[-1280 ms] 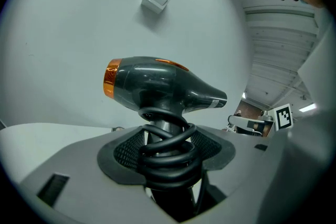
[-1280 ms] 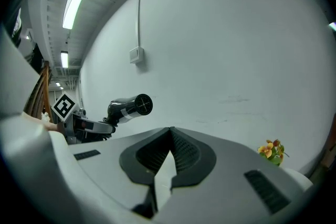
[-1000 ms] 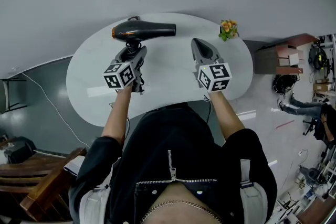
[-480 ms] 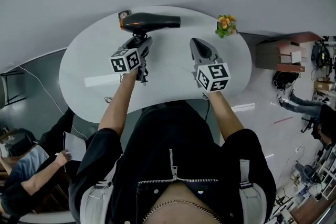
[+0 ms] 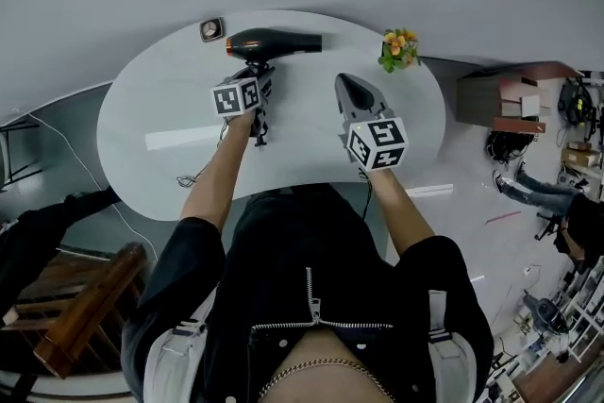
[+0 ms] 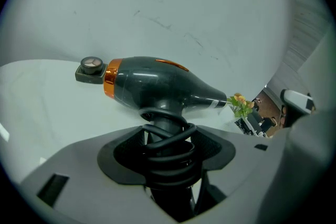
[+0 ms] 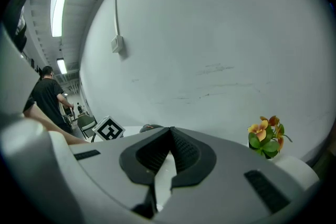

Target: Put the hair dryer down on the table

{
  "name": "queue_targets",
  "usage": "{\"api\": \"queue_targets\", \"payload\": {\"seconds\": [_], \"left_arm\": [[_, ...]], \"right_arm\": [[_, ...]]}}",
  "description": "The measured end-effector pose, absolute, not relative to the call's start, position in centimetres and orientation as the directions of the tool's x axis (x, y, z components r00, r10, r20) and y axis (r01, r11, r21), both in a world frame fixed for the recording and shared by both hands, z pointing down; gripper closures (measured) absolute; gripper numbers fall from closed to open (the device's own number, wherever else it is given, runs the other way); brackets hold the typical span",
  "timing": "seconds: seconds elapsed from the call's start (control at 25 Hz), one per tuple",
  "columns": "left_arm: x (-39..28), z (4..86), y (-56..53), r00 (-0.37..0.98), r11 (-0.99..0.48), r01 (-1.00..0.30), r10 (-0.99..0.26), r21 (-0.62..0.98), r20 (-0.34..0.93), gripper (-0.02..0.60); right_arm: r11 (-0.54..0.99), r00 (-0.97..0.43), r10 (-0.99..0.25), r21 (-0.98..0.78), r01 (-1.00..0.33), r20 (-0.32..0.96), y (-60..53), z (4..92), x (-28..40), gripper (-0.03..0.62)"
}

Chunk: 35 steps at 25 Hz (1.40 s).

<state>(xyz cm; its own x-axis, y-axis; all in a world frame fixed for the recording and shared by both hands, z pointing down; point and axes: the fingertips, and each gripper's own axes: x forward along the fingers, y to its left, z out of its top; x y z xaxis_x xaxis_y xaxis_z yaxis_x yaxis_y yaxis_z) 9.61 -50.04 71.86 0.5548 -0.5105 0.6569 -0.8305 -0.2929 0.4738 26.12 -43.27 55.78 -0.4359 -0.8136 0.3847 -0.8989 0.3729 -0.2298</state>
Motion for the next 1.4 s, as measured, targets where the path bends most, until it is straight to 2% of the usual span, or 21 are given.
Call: {"api": "queue_targets", "payload": {"seconds": [0.48, 0.76, 1.12, 1.24, 1.32, 1.4], "left_arm": [[9.7, 73.9, -49.5, 0.511, -0.259, -0.859, -0.478, 0.442, 0.714, 0.299], [9.9, 73.8, -49.1, 0.533, -0.305, -0.846, -0.459, 0.437, 0.711, 0.296], [7.9, 69.2, -48.3, 0.577, -0.366, -0.817, -0.519, 0.445, 0.631, 0.303], [6.1, 66.5, -47.8, 0.569, -0.414, -0.822, -0.566, 0.391, 0.597, 0.402], [4.6, 64.8, -47.6, 0.548, -0.442, -0.834, -0.606, 0.330, 0.576, 0.496], [3.2, 63.2, -47.5, 0.535, -0.462, -0.842, -0.644, 0.279, 0.547, 0.536]], "right_arm": [[0.355, -0.431, -0.803, -0.250, -0.901, 0.413, -43.2, 56.2, 25.8, 0.588], [0.354, -0.426, -0.805, -0.241, -0.903, 0.413, -42.2, 55.9, 23.9, 0.588], [0.382, -0.441, -0.807, -0.222, -0.897, 0.392, -41.5, 54.5, 20.5, 0.588], [0.395, -0.449, -0.811, -0.215, -0.893, 0.375, -41.6, 53.8, 19.0, 0.588], [0.404, -0.455, -0.813, -0.210, -0.890, 0.363, -41.8, 53.3, 18.0, 0.588], [0.416, -0.462, -0.814, -0.203, -0.886, 0.351, -42.0, 52.8, 17.1, 0.588]]}}
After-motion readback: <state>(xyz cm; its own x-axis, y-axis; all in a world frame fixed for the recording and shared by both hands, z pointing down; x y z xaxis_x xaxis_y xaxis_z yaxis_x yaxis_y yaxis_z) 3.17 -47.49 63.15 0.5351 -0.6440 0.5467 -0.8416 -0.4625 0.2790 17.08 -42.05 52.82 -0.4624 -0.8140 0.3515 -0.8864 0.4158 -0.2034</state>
